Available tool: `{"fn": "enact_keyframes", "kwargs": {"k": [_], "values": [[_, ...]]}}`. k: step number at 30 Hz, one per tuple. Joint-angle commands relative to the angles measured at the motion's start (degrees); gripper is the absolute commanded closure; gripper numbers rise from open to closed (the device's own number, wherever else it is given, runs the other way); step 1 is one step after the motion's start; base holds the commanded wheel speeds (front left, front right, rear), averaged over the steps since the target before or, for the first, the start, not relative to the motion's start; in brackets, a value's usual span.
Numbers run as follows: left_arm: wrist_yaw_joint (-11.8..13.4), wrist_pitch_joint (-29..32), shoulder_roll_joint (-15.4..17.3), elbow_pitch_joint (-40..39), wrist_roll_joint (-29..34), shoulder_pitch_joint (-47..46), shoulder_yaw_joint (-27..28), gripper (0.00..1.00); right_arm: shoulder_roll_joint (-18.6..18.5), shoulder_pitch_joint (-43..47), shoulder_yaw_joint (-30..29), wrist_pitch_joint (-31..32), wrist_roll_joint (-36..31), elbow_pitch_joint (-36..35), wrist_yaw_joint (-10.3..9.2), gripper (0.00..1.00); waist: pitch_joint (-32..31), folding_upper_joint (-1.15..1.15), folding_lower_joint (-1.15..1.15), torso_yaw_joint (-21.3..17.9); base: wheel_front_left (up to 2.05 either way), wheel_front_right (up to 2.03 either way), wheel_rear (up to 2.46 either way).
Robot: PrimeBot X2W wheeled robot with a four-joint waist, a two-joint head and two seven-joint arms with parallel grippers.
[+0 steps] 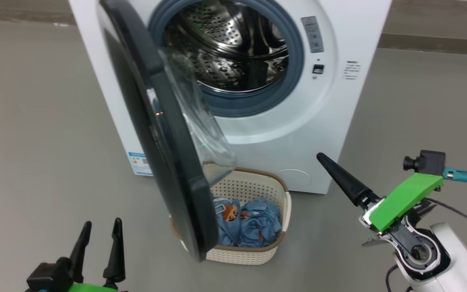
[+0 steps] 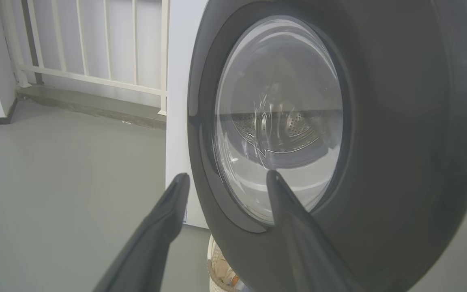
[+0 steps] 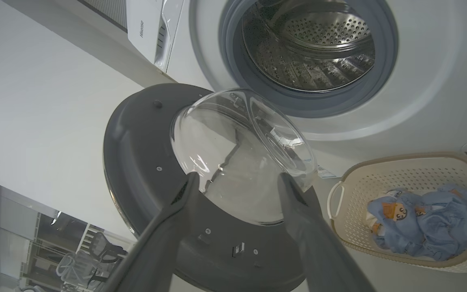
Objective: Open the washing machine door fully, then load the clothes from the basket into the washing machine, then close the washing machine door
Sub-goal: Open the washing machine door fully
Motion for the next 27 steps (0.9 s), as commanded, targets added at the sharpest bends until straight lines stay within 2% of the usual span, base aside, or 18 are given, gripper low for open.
{"fn": "enact_keyframes", "kwargs": {"k": [1, 7, 10, 16, 21, 24, 27], "values": [[0.4, -0.4, 1.4, -2.0, 0.5, -0.6, 1.9, 0.00, -1.9, 0.1, 1.5, -3.3, -3.9, -2.5, 0.34, 0.00, -0.2, 0.00, 0.00, -3.0, 0.00, 0.00, 0.00], [0.6, -0.4, 1.6, -2.8, 0.5, 0.2, 2.4, 0.00, -4.3, 3.2, 3.0, -11.9, -11.4, -2.9, 0.34, 0.00, 0.0, 0.00, 0.00, -5.7, 0.00, 0.00, 0.00], [0.7, -0.4, 1.4, -3.0, 0.5, 0.4, 2.4, 0.00, -4.7, 4.5, 3.1, -14.4, -13.3, -2.7, 0.34, 0.00, 0.0, 0.00, 0.00, -6.3, 0.00, 0.00, 0.00], [1.2, -0.4, 1.1, -3.9, 0.6, 1.4, 3.0, 0.00, -5.8, 7.6, 2.8, -21.1, -21.2, -1.7, 0.34, 0.00, -0.3, 0.00, 0.00, -8.5, 0.00, 0.00, 0.00], [1.3, -0.4, 1.1, -4.6, 0.6, 2.3, 3.2, 0.00, -6.4, 8.9, 1.6, -25.5, -29.1, 1.3, 0.34, 0.00, -0.4, 0.00, 0.00, -9.6, 0.00, 0.00, 0.00], [1.4, -0.4, 1.1, -5.0, 0.7, 2.5, 3.3, 0.00, -5.4, 9.4, -0.2, -29.0, -32.2, 2.9, 0.34, 0.00, -0.4, 0.00, 0.00, -10.0, 0.00, 0.00, 0.00], [1.4, -0.4, 1.0, -5.2, 0.8, 2.4, 3.1, 0.00, -5.2, 10.1, -1.5, -31.6, -37.9, 6.4, 0.34, 0.00, -0.2, 0.00, 0.00, -10.2, 0.00, 0.00, 0.00]]}}
